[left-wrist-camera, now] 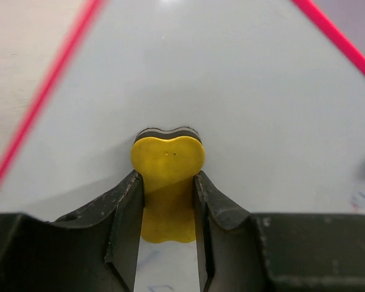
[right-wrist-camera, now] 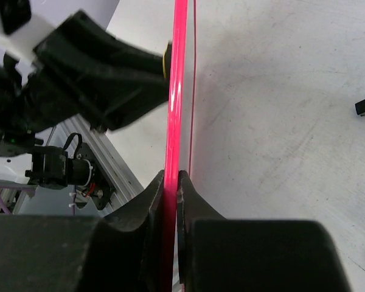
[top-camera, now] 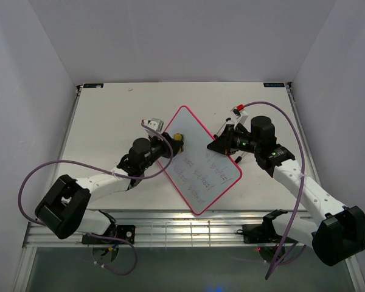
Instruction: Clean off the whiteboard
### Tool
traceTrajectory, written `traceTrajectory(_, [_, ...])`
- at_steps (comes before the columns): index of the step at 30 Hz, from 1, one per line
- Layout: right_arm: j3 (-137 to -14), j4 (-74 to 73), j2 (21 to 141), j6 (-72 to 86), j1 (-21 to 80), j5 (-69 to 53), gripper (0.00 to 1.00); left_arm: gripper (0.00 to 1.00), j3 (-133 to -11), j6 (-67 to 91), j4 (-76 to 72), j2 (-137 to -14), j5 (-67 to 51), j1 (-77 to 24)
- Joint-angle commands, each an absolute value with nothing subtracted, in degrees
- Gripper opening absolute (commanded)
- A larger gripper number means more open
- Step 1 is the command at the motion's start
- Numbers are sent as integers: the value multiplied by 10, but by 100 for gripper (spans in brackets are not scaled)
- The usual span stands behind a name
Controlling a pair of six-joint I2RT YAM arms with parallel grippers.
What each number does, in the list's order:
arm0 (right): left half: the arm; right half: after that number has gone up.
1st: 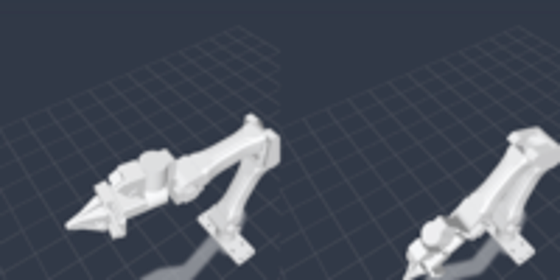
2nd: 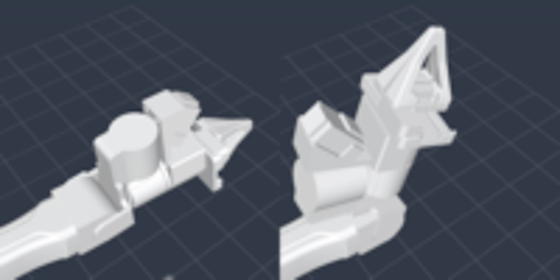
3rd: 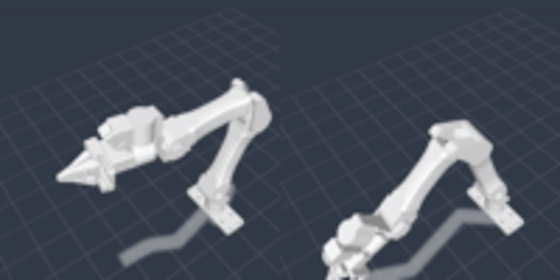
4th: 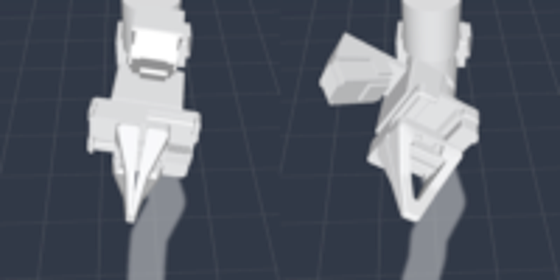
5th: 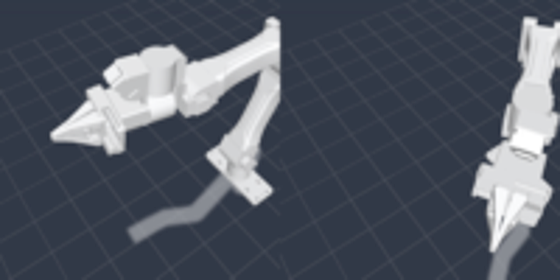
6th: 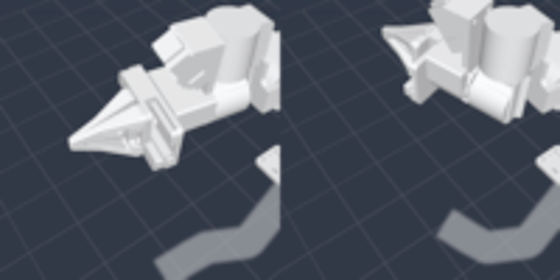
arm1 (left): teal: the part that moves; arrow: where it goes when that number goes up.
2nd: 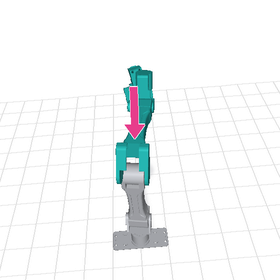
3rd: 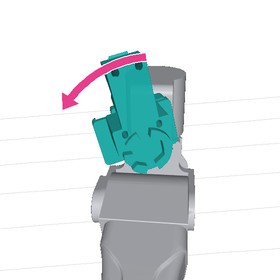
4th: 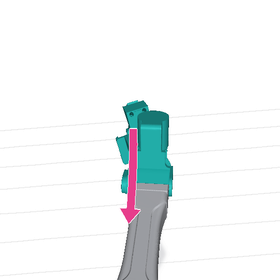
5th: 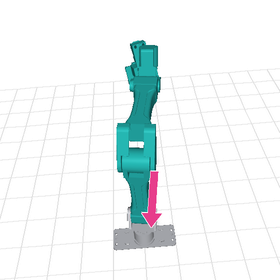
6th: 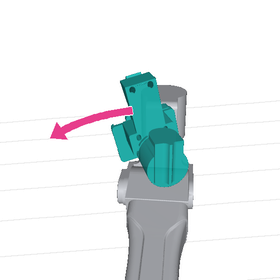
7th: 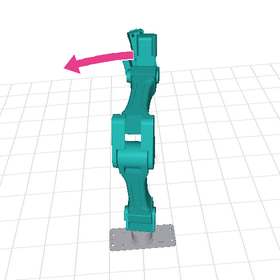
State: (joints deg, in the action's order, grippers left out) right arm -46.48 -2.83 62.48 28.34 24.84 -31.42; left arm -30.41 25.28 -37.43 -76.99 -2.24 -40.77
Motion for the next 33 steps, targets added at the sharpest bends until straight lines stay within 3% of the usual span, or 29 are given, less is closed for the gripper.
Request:
traceTrajectory(1, [-510, 71, 597, 335, 269, -421, 8, 5, -337, 272, -307, -794, 1, -326])
traceTrajectory(6, [-504, 79, 600, 337, 279, -419, 8, 4, -409, 268, -306, -883, -54, -265])
traceTrajectory(12, [-495, 79, 604, 337, 284, -399, 8, 3, -439, 249, -307, -908, -101, -278])
traceTrajectory(18, [-505, 69, 612, 341, 286, -346, 8, 3, -387, 234, -306, -839, -71, -373])
traceTrajectory(28, [-512, 65, 617, 388, 286, -225, 8, 4, -269, 286, -312, -752, 72, -637])
traceTrajectory(33, [-513, 76, 617, 398, 287, -233, 8, 4, -249, 290, -289, -753, 132, -613])
